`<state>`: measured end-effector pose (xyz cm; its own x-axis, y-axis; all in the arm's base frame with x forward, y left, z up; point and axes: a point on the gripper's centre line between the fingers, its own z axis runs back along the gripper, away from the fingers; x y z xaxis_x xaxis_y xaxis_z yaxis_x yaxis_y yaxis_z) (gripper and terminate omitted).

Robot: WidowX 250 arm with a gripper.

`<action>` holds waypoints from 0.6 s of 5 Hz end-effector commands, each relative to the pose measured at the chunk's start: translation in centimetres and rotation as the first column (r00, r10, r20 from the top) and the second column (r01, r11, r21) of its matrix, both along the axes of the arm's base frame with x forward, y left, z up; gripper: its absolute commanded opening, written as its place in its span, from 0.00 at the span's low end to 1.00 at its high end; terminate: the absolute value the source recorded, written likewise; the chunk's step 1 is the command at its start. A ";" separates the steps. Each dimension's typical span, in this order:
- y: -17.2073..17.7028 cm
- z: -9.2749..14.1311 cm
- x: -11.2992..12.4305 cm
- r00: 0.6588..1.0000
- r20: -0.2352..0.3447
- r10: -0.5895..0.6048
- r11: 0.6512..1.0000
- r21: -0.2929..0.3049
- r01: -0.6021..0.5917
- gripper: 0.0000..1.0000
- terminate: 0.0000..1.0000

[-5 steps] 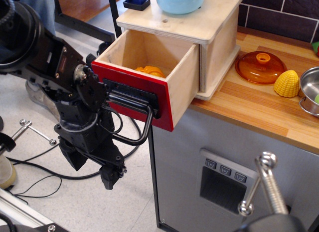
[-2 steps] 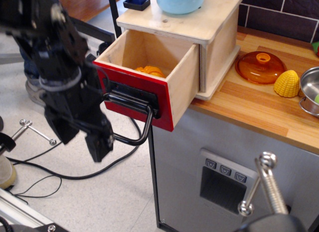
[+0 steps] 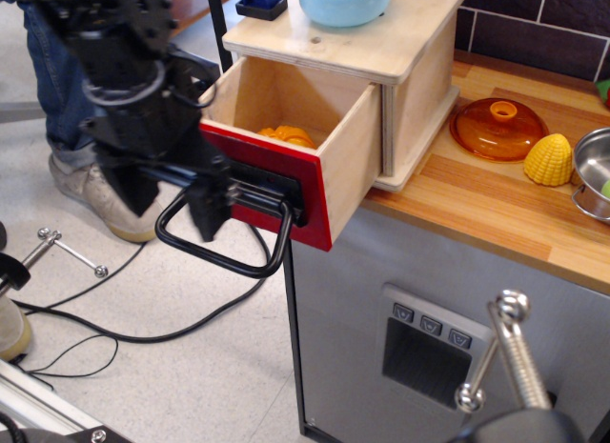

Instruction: Close drawer of box

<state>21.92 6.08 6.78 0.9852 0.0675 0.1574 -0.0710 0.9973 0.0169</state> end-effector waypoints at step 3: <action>0.2 0.3 6.3 0.989 0.110 0.103 0.992 0.058 -0.110 1.00 0.00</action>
